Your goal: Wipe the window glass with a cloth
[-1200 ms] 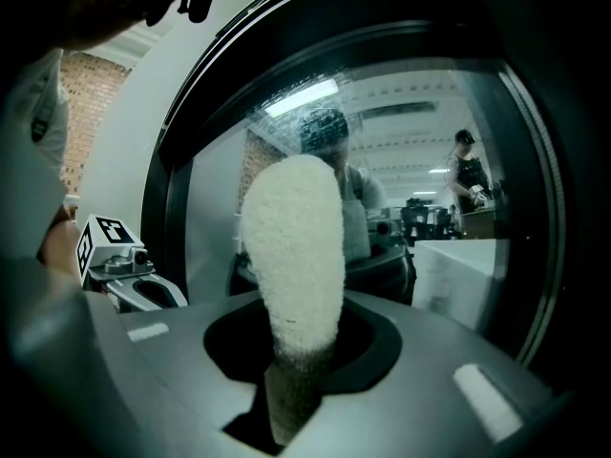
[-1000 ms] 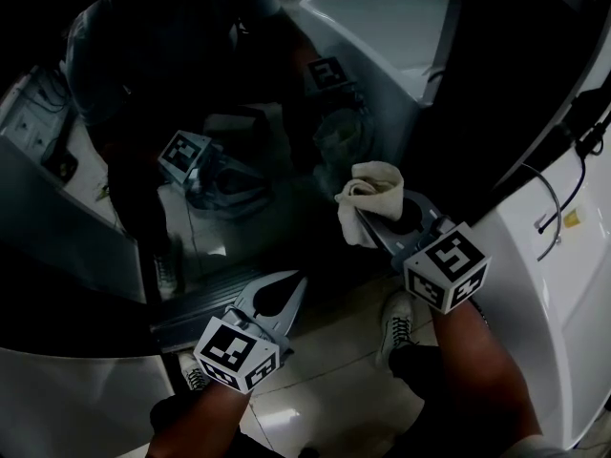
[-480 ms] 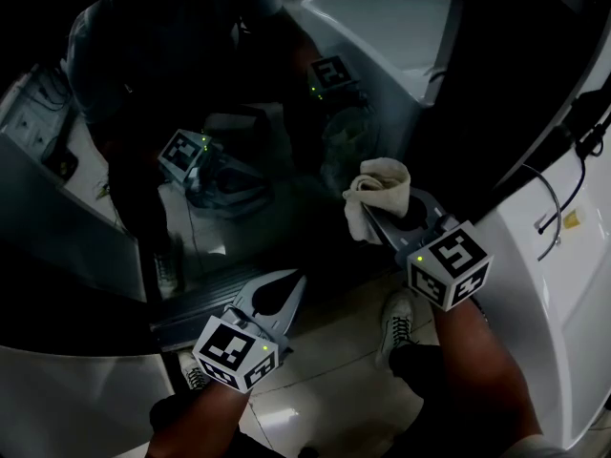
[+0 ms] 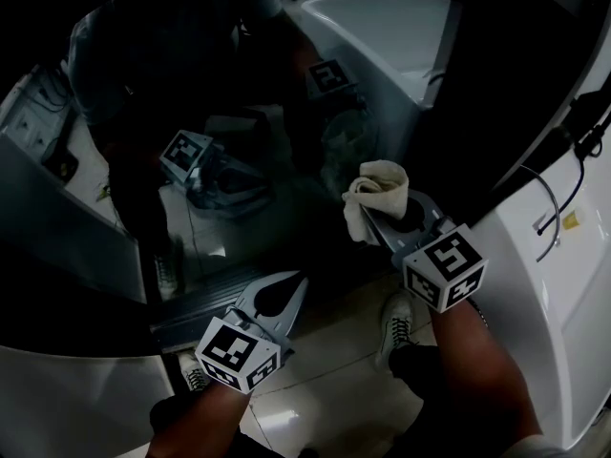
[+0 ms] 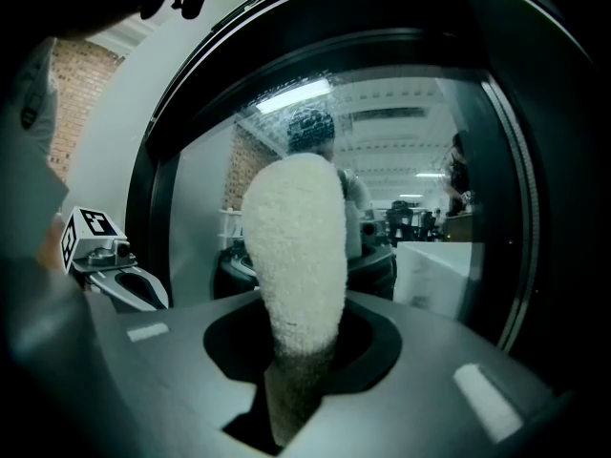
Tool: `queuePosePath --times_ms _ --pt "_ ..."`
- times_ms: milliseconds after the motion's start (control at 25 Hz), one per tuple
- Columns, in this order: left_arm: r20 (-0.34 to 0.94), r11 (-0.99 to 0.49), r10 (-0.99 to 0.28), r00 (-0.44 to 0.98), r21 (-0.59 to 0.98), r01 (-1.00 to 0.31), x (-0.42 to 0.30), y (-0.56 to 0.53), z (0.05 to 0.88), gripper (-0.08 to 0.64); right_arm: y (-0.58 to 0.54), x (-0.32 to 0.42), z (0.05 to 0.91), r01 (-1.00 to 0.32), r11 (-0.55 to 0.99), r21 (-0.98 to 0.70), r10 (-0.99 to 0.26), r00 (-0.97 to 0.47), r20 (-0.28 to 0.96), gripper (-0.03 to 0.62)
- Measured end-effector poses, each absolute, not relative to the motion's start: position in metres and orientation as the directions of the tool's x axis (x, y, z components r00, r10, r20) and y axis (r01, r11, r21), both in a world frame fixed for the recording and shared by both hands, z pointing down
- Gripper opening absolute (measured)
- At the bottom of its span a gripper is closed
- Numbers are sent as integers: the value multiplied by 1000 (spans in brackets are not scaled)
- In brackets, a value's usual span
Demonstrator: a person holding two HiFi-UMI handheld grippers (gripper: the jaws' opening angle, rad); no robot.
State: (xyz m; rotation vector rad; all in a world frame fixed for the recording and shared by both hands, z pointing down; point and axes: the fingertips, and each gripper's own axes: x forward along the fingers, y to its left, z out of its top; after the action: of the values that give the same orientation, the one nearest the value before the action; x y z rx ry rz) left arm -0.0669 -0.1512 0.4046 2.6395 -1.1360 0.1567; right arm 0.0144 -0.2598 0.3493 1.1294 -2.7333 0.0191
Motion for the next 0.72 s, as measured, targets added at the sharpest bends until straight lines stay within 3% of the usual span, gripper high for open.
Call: queuePosePath --times_ms 480,720 --pt "170 -646 -716 677 205 -735 -59 -144 395 15 -252 22 357 -713 695 89 -714 -671 198 84" --pt "148 -649 -722 676 192 -736 -53 -137 391 15 -228 28 327 -649 609 455 -780 -593 199 84"
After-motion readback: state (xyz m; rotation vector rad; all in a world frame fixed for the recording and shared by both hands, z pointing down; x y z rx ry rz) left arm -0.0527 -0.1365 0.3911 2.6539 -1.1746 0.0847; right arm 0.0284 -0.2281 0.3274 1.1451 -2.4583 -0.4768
